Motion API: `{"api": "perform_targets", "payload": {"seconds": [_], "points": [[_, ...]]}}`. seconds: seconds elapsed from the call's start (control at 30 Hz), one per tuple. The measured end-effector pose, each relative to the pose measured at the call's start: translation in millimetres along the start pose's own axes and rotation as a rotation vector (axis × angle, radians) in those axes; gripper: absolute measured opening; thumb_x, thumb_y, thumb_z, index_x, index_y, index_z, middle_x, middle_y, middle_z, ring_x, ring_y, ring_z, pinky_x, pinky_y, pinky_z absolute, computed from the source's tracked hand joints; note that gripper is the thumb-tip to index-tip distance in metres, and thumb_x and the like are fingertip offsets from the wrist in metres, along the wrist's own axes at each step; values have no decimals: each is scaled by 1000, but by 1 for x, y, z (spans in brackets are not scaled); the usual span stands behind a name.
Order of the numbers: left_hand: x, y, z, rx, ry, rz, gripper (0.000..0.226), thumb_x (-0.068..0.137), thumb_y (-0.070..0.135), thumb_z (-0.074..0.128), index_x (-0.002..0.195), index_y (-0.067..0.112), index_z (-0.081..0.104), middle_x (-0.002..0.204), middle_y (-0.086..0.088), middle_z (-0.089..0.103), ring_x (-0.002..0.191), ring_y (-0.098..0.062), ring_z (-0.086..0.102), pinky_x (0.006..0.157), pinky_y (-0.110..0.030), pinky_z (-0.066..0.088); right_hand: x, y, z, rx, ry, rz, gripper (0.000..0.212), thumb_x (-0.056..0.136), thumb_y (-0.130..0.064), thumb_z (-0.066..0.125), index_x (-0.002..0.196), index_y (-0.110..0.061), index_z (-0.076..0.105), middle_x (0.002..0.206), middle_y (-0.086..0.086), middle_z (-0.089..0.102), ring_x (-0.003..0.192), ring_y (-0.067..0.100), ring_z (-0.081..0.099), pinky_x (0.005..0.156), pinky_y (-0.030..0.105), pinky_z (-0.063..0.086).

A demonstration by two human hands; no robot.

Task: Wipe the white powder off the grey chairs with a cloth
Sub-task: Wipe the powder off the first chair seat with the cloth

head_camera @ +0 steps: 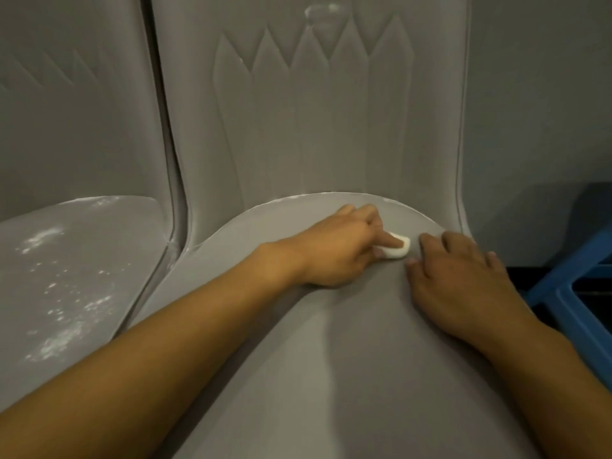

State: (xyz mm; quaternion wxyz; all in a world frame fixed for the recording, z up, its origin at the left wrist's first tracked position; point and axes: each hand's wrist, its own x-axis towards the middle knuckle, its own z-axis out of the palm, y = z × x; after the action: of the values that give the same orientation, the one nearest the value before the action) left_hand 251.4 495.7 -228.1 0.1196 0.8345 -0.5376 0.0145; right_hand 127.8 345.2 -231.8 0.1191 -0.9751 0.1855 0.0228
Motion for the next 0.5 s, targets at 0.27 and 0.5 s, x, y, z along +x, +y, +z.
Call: {"api": "perform_targets", "payload": {"seconds": [0.27,0.5], "points": [[8,-19,3,88,57,-295,41,101,26,51,140,37,57,123,-5,48,111,-32,48,101,-40,40,0,0,4,-31,-42,-38,72,97,-66,9,157,-26,10,165,12,9,152,33,5,122,57,4],[-47,-15,-8,-49,30,-67,41,99,37,47,138,46,57,118,5,49,110,-19,49,97,-31,40,0,4,1,-90,-120,-70,83,88,-77,6,158,-32,-2,166,14,-6,153,36,-7,121,58,-3]]}}
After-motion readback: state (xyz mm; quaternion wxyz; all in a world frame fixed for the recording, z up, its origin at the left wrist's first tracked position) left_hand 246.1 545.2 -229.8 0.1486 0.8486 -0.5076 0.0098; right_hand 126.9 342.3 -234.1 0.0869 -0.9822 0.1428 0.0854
